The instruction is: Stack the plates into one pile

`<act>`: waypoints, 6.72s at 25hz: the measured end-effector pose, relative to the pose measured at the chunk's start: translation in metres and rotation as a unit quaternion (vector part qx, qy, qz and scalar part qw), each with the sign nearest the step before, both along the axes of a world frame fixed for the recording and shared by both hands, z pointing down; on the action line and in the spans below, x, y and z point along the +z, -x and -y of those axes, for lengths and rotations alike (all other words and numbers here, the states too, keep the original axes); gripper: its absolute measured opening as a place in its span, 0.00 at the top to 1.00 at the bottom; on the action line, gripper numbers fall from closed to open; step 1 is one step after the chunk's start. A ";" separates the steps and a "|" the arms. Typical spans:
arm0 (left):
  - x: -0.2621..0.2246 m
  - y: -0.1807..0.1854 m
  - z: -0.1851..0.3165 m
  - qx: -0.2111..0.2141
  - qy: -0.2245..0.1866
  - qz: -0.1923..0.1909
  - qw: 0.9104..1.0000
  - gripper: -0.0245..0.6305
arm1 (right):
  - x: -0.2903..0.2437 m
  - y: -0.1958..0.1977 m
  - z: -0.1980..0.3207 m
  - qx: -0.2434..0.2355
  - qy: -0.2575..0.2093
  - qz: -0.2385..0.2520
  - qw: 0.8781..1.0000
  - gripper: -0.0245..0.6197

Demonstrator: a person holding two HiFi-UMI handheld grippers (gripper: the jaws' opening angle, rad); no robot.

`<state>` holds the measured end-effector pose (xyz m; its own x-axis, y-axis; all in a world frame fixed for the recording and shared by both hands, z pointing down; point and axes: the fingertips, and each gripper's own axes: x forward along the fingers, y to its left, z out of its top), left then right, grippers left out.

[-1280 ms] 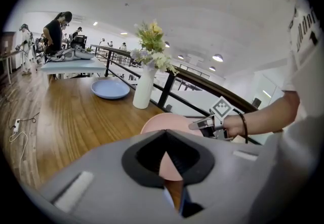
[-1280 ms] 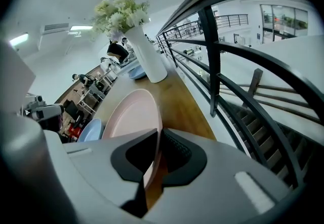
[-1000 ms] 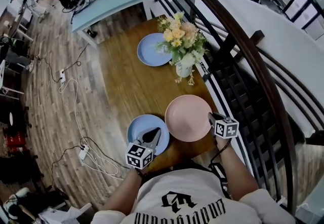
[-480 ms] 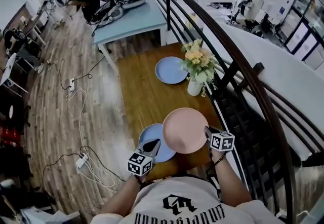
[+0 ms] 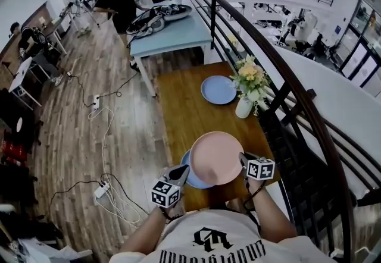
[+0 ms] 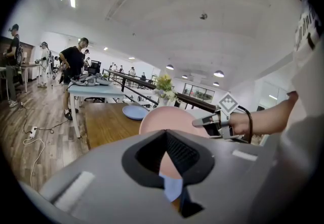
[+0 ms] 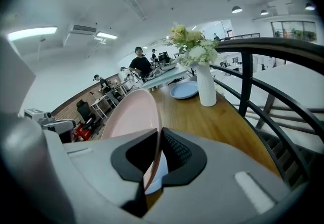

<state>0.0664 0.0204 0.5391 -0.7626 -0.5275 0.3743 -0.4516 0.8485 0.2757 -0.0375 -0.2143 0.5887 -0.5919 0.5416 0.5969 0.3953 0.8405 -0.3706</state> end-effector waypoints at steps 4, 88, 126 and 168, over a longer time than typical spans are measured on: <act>-0.008 -0.016 -0.027 -0.006 0.002 0.011 1.000 0.89 | -0.005 -0.013 -0.025 -0.004 0.000 0.003 1.000 0.93; 0.105 0.025 -0.045 -0.056 -0.025 -0.134 0.989 0.89 | 0.169 0.006 -0.073 -0.128 -0.135 -0.121 0.975 0.76; -0.081 -0.021 -0.053 0.020 0.013 0.089 0.996 0.89 | -0.063 -0.058 -0.109 -0.061 -0.049 0.108 0.991 0.86; -0.127 -0.015 -0.054 -0.101 0.016 0.130 0.986 0.89 | -0.126 -0.040 -0.139 -0.192 0.023 0.182 0.964 0.96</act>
<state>0.0815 0.0741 0.4120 -0.9232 -0.3466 0.1658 -0.3250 0.9346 0.1444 0.0029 -0.0756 0.4631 -0.5086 0.7829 0.3582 0.7843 0.5930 -0.1825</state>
